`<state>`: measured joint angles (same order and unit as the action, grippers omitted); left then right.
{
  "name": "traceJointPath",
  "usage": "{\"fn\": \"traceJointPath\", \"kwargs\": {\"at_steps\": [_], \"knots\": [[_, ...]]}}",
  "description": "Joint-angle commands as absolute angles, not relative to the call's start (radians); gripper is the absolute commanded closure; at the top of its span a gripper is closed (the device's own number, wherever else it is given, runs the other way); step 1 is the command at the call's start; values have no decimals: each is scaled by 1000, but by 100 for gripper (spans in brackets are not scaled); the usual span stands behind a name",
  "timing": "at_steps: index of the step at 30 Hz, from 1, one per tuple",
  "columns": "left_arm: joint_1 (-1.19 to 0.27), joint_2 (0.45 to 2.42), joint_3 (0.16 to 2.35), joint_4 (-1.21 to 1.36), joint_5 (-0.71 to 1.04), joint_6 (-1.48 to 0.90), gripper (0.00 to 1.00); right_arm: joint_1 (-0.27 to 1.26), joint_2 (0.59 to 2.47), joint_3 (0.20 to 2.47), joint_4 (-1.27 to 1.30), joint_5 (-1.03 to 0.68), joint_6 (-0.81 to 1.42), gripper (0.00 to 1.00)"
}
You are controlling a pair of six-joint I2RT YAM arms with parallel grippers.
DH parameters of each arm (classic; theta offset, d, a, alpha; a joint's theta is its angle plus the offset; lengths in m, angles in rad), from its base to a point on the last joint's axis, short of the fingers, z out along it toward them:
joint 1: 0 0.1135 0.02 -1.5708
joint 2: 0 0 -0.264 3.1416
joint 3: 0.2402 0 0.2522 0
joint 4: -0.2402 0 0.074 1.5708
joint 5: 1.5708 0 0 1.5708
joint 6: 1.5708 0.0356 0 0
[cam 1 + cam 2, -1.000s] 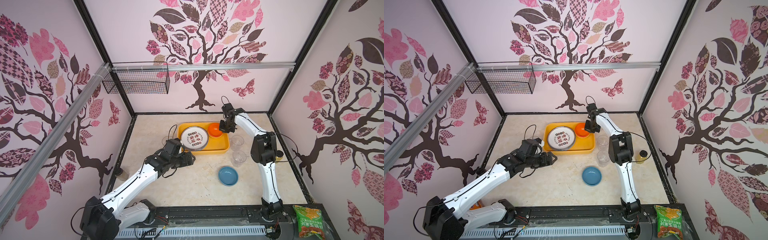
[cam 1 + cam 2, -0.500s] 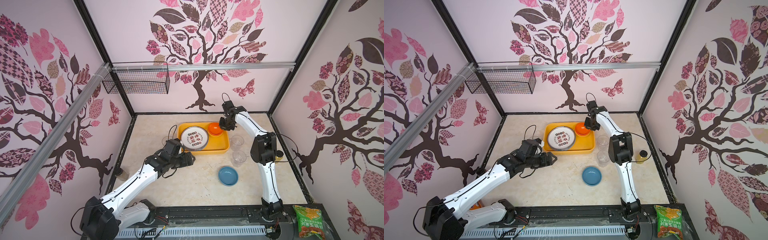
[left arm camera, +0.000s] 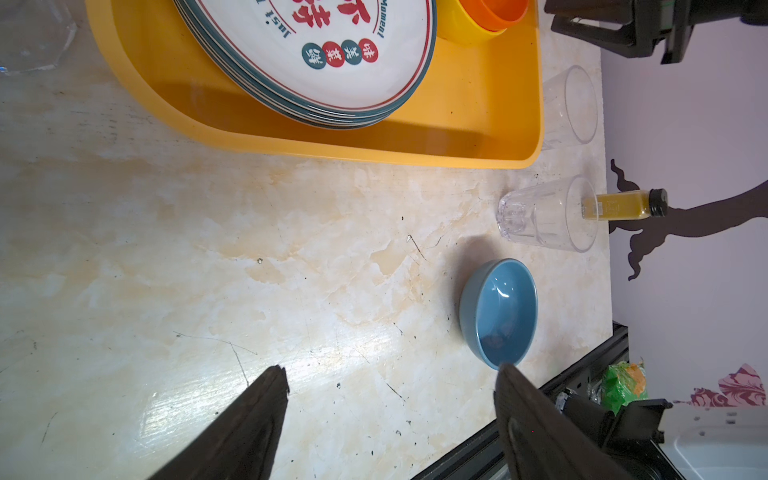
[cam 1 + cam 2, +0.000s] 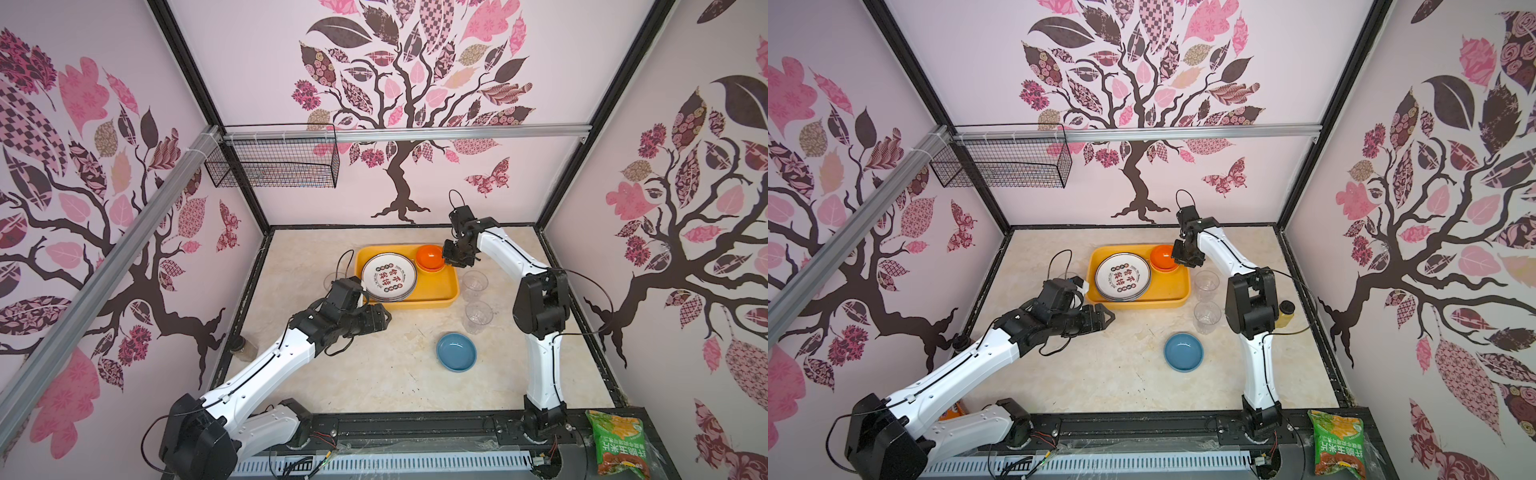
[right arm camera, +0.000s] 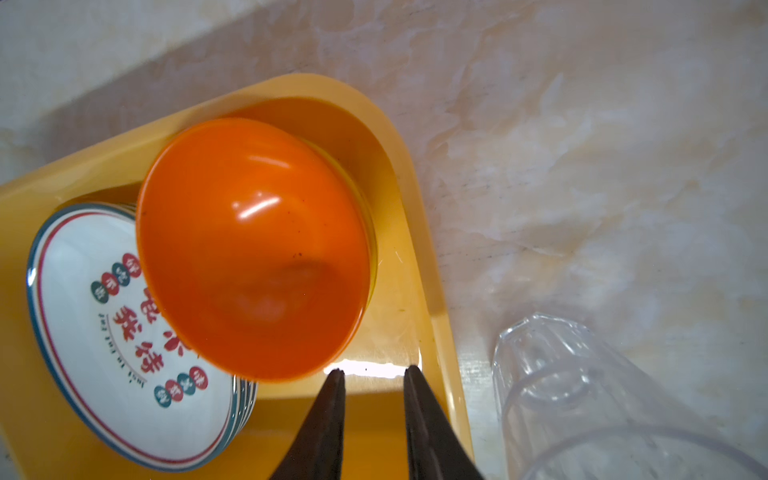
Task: Place the mixed dishes into the plastic bin
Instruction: 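Open the right gripper and raise it out of the bin, then move the right gripper down to the grey-blue bowl rim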
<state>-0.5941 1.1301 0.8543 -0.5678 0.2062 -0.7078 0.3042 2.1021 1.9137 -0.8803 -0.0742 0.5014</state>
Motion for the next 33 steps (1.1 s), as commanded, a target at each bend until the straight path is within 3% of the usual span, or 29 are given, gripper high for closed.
{"fn": "traceJointPath", "kwargs": {"at_steps": [1,19,33], "knots": [[-589,1124,828,-535,245,-690,19,301,1955,1849,-820,-117,488,70],[-601,1241,878,-509,461,-606,21,327,1467,1313,-715,-218,489,62],[-721,1368,993,-593,443,-503,22,325,1191,977,-807,-182,489,58]]}}
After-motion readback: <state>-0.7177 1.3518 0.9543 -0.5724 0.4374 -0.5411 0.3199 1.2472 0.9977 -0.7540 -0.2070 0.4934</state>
